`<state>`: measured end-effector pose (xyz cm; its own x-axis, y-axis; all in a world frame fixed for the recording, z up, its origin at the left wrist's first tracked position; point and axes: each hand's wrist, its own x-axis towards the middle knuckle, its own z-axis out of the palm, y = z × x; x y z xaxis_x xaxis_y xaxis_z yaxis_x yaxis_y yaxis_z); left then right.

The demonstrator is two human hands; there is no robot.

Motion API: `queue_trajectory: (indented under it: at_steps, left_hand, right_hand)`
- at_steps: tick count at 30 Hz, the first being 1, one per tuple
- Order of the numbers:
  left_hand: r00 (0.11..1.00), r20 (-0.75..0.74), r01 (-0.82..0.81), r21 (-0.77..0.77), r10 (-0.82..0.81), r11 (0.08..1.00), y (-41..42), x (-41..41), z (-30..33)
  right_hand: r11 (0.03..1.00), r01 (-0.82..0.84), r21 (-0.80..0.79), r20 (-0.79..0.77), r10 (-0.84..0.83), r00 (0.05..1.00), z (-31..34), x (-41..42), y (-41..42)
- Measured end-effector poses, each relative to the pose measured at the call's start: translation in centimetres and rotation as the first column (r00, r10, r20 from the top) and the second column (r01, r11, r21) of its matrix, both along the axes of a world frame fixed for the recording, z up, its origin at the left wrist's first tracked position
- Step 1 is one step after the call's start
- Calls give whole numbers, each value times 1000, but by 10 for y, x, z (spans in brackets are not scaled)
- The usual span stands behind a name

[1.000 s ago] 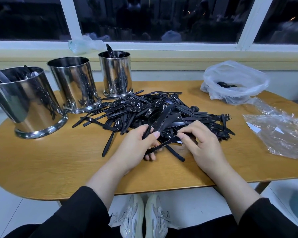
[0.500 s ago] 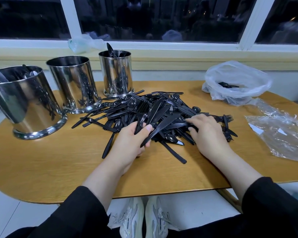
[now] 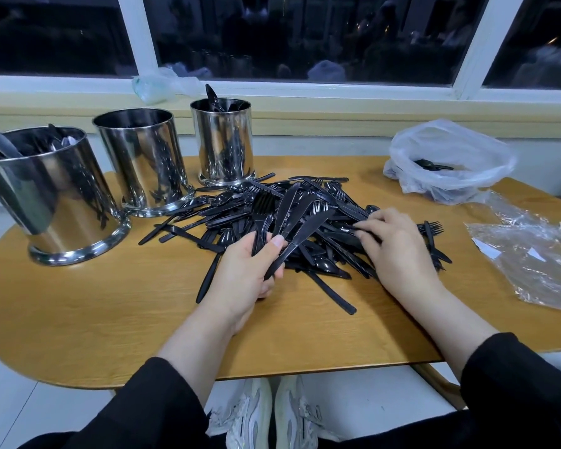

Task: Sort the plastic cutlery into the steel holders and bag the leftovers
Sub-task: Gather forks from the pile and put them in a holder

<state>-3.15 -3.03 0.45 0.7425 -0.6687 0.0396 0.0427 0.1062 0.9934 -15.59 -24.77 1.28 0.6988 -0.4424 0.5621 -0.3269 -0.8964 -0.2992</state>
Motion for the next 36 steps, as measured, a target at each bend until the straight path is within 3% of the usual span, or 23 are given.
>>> queue_trajectory:
  at_steps: [5, 9, 12, 15, 21, 28, 32, 36]
  left_hand:
    - [1000, 12, 4, -14, -4, 1000, 0, 0, 0]
    - [1000, 17, -14, 4, 14, 1000, 0, -2, 0]
    - [999, 41, -21, 15, 21, 1000, 0, -4, 1]
    - [997, 69, -24, -5, 24, 1000, 0, -7, 2]
    - [999, -31, -21, -70, 19, 997, 1, -7, 4]
    - [998, 30, -47, -42, 49, 998, 0, -3, 2]
    - [999, -29, -28, -83, 26, 996, 2, 0, 0]
    - [997, -75, 19, -111, -28, 994, 4, 2, 1]
  right_hand:
    - [924, -51, 380, 295, -68, 953, 37, -10, 28]
    - [684, -200, 701, 330, -64, 942, 41, -12, 63]
    - [508, -295, 809, 376, -62, 925, 29, -1, 87]
    - [407, -336, 850, 394, -66, 917, 19, 13, 101]
    - [376, -316, 871, 368, -73, 927, 18, 29, 105]
    - [324, -359, 875, 396, -51, 917, 17, 41, 107]
    - [290, -389, 874, 426, -74, 902, 12, 50, 109]
    - [312, -410, 857, 416, 48, 908, 13, 52, 108]
